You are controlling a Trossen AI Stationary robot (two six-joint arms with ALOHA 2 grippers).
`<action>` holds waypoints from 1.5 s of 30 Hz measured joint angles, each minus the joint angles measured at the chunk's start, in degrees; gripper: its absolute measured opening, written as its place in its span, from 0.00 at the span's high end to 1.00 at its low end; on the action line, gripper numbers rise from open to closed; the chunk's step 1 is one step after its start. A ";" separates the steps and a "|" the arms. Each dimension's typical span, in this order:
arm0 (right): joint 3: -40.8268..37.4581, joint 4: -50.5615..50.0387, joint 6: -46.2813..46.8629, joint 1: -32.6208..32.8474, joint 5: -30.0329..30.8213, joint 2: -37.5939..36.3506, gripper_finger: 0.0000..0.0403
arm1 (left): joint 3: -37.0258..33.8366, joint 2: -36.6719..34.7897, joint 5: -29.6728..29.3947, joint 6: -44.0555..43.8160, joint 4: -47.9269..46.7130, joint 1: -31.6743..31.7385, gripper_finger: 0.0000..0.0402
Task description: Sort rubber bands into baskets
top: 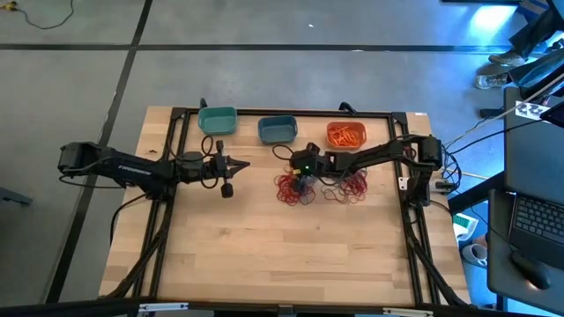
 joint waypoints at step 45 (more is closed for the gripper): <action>0.88 45.45 -17.05 -12.66 0.87 -5.34 0.97 | 0.00 0.00 0.02 0.01 0.04 0.03 0.99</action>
